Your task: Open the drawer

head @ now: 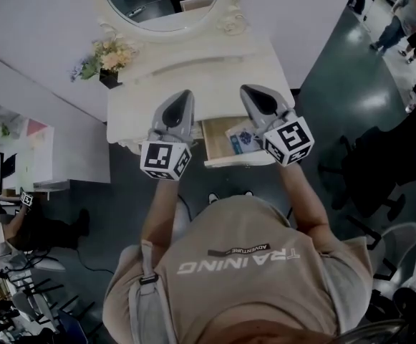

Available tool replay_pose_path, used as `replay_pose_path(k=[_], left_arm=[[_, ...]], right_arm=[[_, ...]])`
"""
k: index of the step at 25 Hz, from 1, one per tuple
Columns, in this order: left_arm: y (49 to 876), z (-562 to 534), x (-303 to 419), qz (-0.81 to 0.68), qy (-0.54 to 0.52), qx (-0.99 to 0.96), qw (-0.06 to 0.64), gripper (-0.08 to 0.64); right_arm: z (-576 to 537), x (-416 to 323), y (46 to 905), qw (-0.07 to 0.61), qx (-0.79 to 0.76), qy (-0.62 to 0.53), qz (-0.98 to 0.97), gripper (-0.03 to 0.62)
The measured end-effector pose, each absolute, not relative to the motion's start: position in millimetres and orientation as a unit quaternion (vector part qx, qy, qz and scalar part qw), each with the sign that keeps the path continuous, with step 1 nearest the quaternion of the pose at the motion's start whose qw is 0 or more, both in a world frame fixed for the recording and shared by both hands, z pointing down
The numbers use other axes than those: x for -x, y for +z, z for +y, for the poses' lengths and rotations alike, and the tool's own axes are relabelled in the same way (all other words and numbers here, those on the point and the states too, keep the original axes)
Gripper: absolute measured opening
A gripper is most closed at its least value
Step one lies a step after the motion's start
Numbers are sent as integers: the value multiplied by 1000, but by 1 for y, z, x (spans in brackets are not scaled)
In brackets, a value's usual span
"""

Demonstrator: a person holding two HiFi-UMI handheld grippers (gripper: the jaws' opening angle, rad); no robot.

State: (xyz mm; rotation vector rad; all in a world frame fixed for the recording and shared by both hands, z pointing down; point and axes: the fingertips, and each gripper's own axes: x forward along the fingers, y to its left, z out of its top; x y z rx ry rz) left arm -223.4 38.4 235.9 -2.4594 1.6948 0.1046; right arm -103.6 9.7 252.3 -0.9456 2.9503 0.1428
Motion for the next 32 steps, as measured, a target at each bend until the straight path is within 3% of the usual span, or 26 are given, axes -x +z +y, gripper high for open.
replay_pose_path(k=[32], left_arm=[[285,55,235,589,2,807,42,-2]], right_arm=[[18,101,302,-20,310,29,950,3]])
